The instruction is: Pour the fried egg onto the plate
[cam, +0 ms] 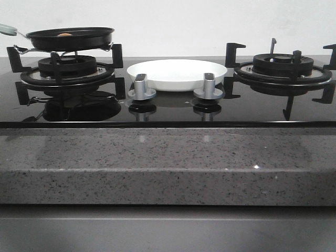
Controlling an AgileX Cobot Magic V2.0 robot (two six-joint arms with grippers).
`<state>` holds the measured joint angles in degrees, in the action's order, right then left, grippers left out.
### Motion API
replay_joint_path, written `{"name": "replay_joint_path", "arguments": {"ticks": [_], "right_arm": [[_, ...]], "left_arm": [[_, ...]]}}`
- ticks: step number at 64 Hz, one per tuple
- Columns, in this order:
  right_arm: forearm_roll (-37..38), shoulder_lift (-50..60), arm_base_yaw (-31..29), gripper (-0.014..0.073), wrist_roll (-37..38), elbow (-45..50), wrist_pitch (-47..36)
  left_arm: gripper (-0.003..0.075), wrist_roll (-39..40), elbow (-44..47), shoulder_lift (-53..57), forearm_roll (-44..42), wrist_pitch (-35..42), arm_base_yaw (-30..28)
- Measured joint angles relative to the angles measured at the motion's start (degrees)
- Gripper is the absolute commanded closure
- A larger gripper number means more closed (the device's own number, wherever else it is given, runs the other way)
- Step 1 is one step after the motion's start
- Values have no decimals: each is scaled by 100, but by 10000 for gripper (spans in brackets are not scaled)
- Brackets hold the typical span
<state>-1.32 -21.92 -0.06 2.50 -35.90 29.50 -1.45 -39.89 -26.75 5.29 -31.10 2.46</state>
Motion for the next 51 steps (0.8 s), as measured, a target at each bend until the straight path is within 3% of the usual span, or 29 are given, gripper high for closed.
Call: {"name": "replay_joint_path", "arguments": {"ticks": [24,28,36,39,43,51], "right_arm": [[0,-865,0,633,0,-24,446],[0,-915,0,540,0,-24,496],[-69,-1053,10,207,0,-24,590],[-130,-1113,10,141,0,-52,660],[-231,-1240,22,116,0,-133,817],[-645,-1727,149,145,-250,-500,1239]], "left_arm": [[713,0,-32,-768,236,-137,0],[615,0,-32,-861,236,-137,0],[317,0,-32,-986,239,-147,0],[252,0,-32,-1007,239,-145,0],[212,0,-32,-1020,239,-145,0],[241,0,-32,-1020,239,-145,0]]}}
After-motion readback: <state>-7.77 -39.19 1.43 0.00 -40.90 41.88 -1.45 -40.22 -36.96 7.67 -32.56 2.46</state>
